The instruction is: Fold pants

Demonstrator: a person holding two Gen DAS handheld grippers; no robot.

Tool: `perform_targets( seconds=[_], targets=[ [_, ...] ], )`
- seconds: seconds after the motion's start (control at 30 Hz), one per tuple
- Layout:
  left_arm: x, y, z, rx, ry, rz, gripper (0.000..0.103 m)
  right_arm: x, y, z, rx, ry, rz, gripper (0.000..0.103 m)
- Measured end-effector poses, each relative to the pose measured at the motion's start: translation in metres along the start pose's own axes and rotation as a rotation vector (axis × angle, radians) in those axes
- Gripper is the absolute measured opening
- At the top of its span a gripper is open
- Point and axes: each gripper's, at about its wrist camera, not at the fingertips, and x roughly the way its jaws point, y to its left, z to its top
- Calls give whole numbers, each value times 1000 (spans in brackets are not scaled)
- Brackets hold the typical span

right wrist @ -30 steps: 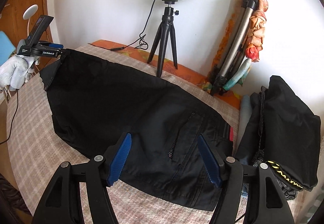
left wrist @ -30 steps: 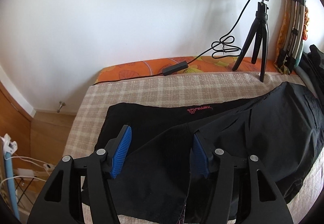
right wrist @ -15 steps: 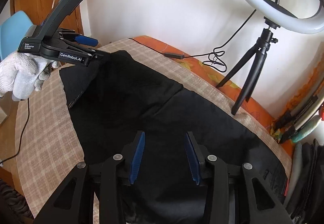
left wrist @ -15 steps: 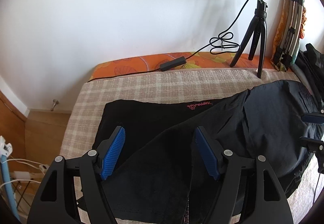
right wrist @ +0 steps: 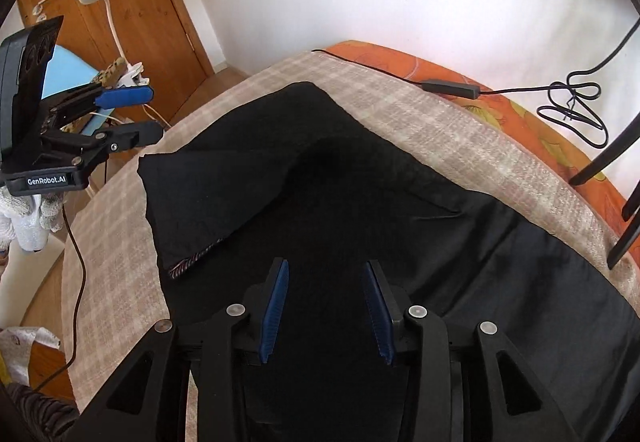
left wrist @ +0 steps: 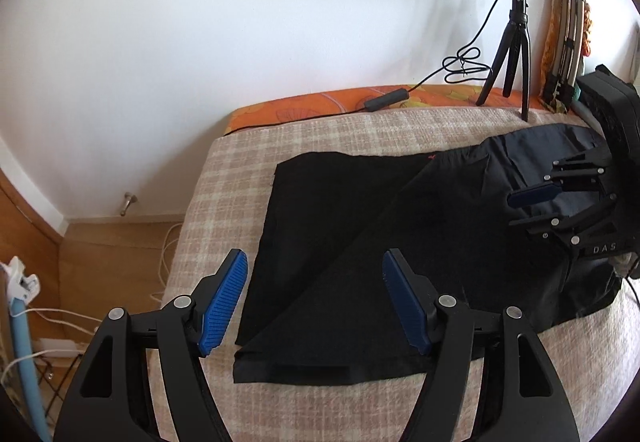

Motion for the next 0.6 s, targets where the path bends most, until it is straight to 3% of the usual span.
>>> perform_targets(
  seconds=[0.1,0.27,0.33,0.43,0.6],
  targets=[
    [-9,0,-28,59,4,31,65,12,21,2,-46,21,64,40],
    [-19,6,-52,85,10,23,51,35,65,4,-211,65,48,33],
    [-20,7,-57,90,13,12,45,41,71,11,-208,63,56,33],
    [-18,10,-62,78,9,-5,45,50,77,28,-190,46,67,33],
    [-9,13,-60,72,2,-4,45,62,71,72,-117,-34,-10,33]
  ],
)
